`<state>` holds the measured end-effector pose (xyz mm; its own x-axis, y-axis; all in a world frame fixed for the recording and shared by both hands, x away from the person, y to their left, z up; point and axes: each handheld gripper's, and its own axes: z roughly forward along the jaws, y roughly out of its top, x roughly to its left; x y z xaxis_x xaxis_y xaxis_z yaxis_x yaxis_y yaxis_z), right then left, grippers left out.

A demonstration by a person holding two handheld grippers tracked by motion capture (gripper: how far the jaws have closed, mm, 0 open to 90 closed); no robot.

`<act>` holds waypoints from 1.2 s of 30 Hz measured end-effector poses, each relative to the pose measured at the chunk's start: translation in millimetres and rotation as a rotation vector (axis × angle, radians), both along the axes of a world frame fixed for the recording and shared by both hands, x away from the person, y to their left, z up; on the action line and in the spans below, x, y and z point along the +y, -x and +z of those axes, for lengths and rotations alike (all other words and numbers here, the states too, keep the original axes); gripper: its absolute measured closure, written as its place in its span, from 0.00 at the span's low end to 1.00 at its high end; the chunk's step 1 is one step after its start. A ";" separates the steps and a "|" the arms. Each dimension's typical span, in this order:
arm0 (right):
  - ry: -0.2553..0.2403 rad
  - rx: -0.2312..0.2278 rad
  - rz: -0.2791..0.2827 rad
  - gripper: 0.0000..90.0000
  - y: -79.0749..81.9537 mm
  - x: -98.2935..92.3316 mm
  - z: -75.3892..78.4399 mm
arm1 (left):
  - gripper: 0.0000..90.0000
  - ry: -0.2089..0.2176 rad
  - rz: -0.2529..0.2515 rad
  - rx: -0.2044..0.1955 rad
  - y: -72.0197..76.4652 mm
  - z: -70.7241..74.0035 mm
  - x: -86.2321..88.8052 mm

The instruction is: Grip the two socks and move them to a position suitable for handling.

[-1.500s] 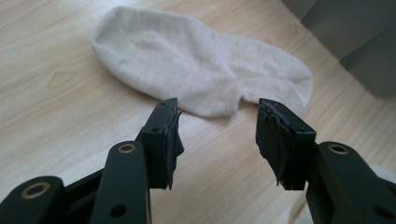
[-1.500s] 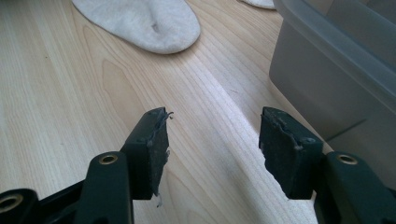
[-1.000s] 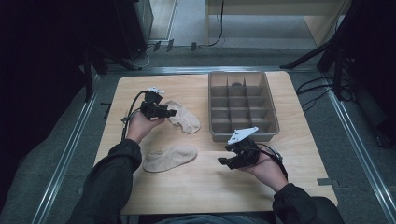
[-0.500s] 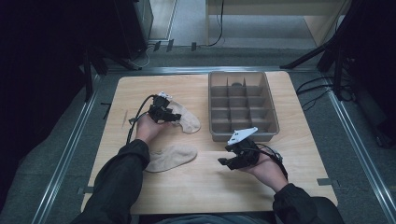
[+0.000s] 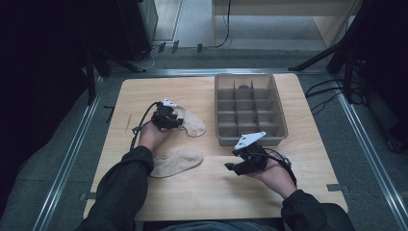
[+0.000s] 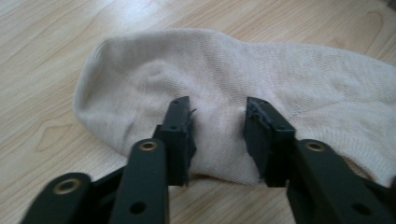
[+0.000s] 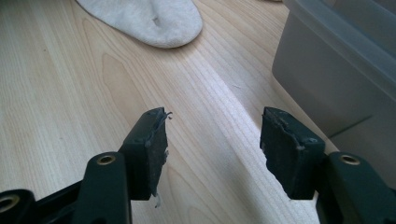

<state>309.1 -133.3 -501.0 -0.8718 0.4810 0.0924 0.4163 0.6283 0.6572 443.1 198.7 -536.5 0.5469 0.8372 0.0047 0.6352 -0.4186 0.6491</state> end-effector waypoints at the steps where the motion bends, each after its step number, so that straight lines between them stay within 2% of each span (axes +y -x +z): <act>1: -0.005 0.010 0.009 0.50 0.2 -0.1 0.1 | 0.80 -0.009 0.000 0.004 0.4 0.9 0.0; 2: -0.005 0.010 0.009 0.50 0.2 -0.1 0.1 | 0.84 -0.009 0.000 0.004 0.4 0.9 0.0; 3: -0.007 0.010 0.016 0.51 0.8 0.7 -0.1 | 0.91 -0.027 0.005 0.009 0.5 2.1 -1.0; 5: -0.007 0.011 0.018 0.51 1.0 1.2 -0.1 | 0.94 -0.038 0.018 0.021 0.0 3.5 -2.9; 8: -0.009 0.013 0.019 0.51 1.1 1.7 0.2 | 0.95 -0.024 0.078 0.060 -1.3 6.0 -6.6; 9: -0.010 0.015 0.020 0.51 0.8 1.9 0.5 | 0.96 -0.011 0.092 0.076 -1.6 7.6 -7.5; 11: -0.014 0.012 0.021 0.51 -0.8 3.2 0.0 | 0.96 0.016 0.105 0.079 -0.5 14.8 -7.0; 12: -0.014 0.012 0.021 0.51 -0.8 3.2 0.0 | 0.96 0.016 0.105 0.079 -0.5 14.8 -7.0; 13: -0.010 0.016 0.020 0.51 -1.7 4.2 -0.5 | 0.96 0.059 0.126 0.079 1.6 24.5 -4.2; 14: -0.010 0.016 0.020 0.51 -1.4 4.4 -0.5 | 0.96 0.081 0.132 0.083 3.4 30.9 -1.9; 15: -0.010 0.016 0.020 0.51 -1.4 4.4 -0.5 | 0.96 0.081 0.132 0.083 3.4 30.9 -1.9; 16: -0.008 0.015 0.024 0.51 -1.0 4.6 -0.4 | 0.96 0.101 0.142 0.085 5.5 37.1 0.4; 18: -0.007 0.011 0.023 0.51 -0.6 4.5 -0.1 | 0.96 0.135 0.160 0.090 11.1 49.0 6.4; 26: -0.007 0.012 0.020 0.51 -0.8 4.5 -0.1 | 0.96 0.161 0.164 0.061 42.6 80.7 18.7; 31: -0.007 0.012 0.020 0.51 -0.7 4.7 -0.1 | 0.96 0.186 0.198 0.054 62.7 85.2 29.1; 36: -0.007 0.008 0.020 0.51 -0.6 4.9 -0.2 | 0.96 0.183 0.250 0.065 81.9 76.7 40.7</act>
